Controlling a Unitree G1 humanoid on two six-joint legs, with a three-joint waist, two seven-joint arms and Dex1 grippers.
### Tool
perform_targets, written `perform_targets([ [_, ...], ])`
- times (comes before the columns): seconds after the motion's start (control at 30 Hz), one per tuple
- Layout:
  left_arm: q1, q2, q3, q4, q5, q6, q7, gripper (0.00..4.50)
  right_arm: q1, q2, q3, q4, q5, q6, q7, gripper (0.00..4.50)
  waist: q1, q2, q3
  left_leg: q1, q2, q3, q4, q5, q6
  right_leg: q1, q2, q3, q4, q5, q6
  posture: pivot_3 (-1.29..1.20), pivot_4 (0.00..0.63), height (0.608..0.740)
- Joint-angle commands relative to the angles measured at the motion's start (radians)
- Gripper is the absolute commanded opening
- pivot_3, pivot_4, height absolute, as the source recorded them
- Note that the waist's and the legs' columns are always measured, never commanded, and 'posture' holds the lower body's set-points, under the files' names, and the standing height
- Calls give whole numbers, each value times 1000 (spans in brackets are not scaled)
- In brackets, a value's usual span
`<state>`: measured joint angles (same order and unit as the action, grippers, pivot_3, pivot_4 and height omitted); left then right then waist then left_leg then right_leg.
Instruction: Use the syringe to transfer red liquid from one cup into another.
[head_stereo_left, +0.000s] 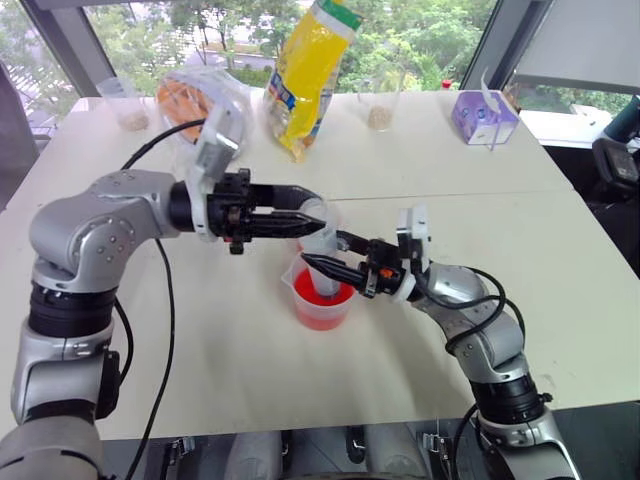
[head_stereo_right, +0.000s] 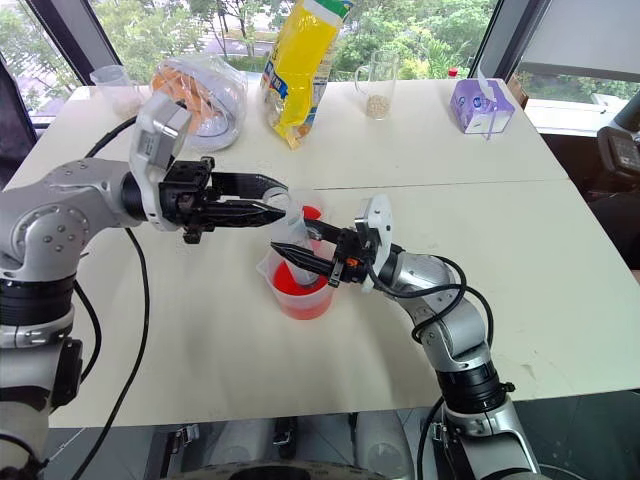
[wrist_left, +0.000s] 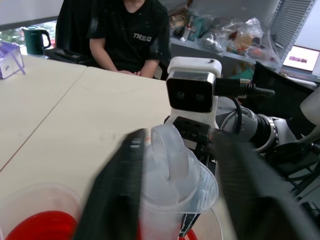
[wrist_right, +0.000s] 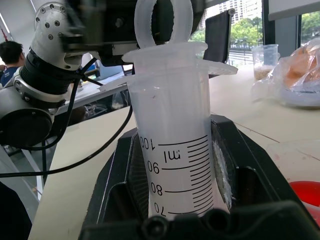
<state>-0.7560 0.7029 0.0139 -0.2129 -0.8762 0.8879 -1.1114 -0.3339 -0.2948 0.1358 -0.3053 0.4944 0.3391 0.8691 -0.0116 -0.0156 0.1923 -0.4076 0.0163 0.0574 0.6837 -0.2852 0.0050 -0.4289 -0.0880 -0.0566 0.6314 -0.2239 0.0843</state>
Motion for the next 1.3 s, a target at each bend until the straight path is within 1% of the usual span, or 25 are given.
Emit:
perform_targets([
  [0.03, -2, 4, 8, -29, -5, -5, -7, 50, -21, -4, 2, -11, 4, -6, -2, 1362, 0, 0, 0, 0, 0, 0, 0, 0, 0, 0, 0, 0, 0, 0, 0, 0, 150, 740],
  [0.17, -9, 5, 15, -27, 4, -14, -1, 50, -27, -7, 2, -6, 6, -5, 1, 1362, 0, 0, 0, 0, 0, 0, 0, 0, 0, 0, 0, 0, 0, 0, 0, 0, 150, 740],
  [0.53, -122, 13, 72, 55, -6, -22, 4, 50, -25, -31, 11, 2, 28, 31, 25, 1362, 0, 0, 0, 0, 0, 0, 0, 0, 0, 0, 0, 0, 0, 0, 0, 0, 150, 740],
  [0.87, -190, 24, 78, 122, 27, -50, -19, 50, -17, -47, 22, 5, 41, 48, 34, 1362, 0, 0, 0, 0, 0, 0, 0, 0, 0, 0, 0, 0, 0, 0, 0, 0, 150, 740],
  [1.3, -196, 23, 87, 134, 38, -63, -26, 50, -15, -51, 30, 0, 46, 54, 37, 1362, 0, 0, 0, 0, 0, 0, 0, 0, 0, 0, 0, 0, 0, 0, 0, 0, 150, 740],
])
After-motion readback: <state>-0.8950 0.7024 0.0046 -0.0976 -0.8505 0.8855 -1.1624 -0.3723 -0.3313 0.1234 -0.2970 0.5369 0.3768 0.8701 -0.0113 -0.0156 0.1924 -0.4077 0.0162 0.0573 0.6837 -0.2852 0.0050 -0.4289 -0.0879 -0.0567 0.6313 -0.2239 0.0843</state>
